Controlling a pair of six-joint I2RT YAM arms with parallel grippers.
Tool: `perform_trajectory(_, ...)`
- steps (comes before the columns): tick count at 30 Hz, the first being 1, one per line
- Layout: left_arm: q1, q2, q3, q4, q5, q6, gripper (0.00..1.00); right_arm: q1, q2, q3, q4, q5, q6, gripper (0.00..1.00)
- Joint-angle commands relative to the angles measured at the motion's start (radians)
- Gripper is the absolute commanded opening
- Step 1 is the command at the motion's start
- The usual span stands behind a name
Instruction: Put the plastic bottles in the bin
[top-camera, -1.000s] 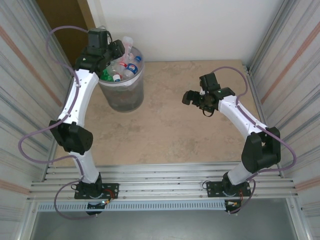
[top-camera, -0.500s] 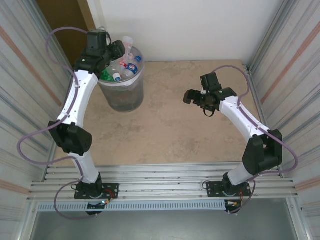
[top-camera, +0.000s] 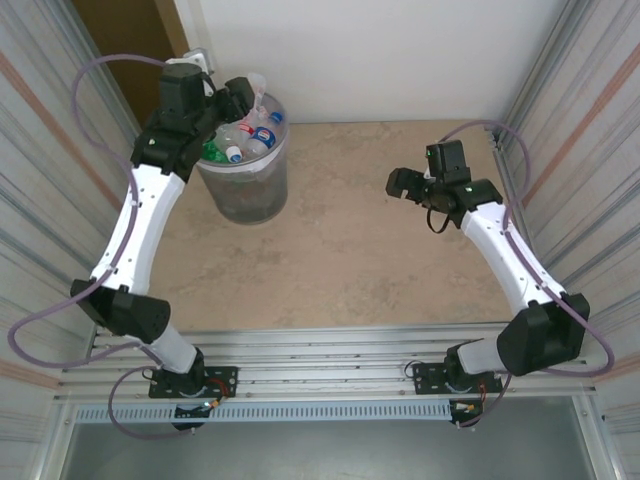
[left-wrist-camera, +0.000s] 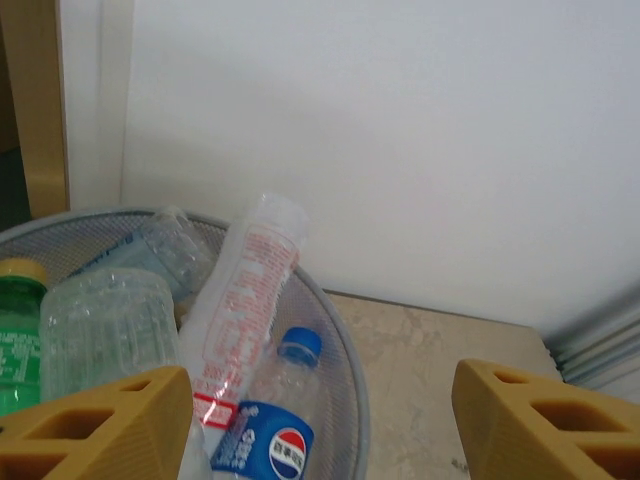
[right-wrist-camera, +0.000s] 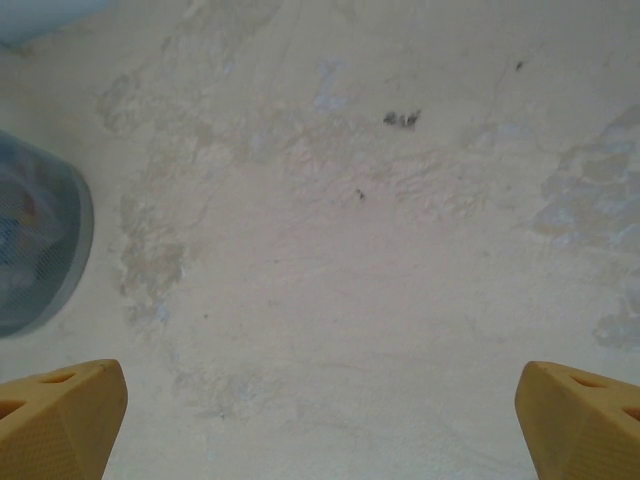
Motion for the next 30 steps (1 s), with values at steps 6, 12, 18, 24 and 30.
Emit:
perform_trajectory(6,-0.118,-0.237,-0.364,0.075,-0.086,0.048,0.69,-0.068,-0.119,-0.009,-0.054,0.152,-0.052,0.98)
perform_trajectory(12,-0.215,-0.527,-0.716,0.144,-0.215,0.093,0.75,-0.114,-0.277,-0.131,0.014,0.239,-0.071,0.98)
perform_trajectory(18,-0.255,-0.849,-1.082,0.164,-0.369,0.059,0.92,-0.153,-0.419,-0.253,0.082,0.289,-0.095,0.98)
perform_trajectory(24,-0.252,-1.096,-1.361,0.191,-0.534,0.026,0.99,-0.204,-0.445,-0.318,0.105,0.326,-0.058,0.98)
perform_trajectory(30,-0.237,-1.243,-1.567,0.300,-0.687,0.072,0.99,-0.214,-0.432,-0.447,0.261,0.328,-0.140,0.98)
